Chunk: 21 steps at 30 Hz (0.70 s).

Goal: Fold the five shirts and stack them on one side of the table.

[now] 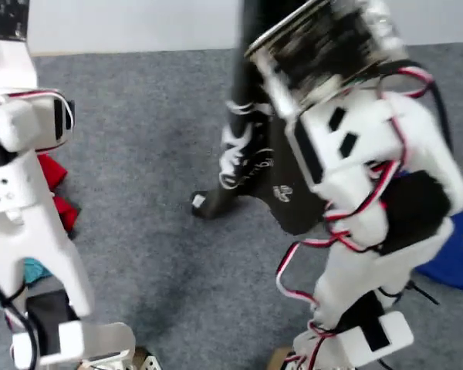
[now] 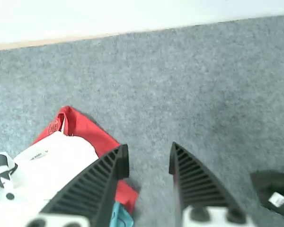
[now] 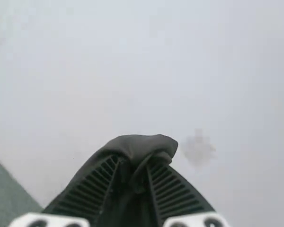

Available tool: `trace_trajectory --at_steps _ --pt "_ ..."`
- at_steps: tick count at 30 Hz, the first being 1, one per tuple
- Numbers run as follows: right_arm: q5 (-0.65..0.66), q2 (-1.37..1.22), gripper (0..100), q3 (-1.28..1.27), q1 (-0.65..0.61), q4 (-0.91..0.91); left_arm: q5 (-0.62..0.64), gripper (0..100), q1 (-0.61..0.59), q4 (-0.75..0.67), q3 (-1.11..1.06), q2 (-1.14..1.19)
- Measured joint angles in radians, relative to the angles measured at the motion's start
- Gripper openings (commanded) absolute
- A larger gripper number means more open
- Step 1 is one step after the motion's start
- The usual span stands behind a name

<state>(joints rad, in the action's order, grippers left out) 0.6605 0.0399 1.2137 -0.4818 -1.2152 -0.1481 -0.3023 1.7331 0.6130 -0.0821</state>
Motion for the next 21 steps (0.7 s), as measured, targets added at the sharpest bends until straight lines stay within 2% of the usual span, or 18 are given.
trace_trajectory --at_steps 7,11,15,21 --pt "0.210 -0.087 0.9 0.000 -0.250 0.164 0.000 14 -0.006 0.000 -0.187 -0.112" --pt "0.261 -0.169 0.9 0.000 -0.281 0.213 0.000 14 -0.006 0.002 -0.261 -0.163" --pt "0.264 -0.305 0.9 0.000 -0.189 0.215 0.000 14 -0.006 0.002 -0.311 -0.210" --pt "0.233 -0.551 0.9 -0.002 0.051 0.175 0.000 14 -0.006 0.002 -0.338 -0.232"
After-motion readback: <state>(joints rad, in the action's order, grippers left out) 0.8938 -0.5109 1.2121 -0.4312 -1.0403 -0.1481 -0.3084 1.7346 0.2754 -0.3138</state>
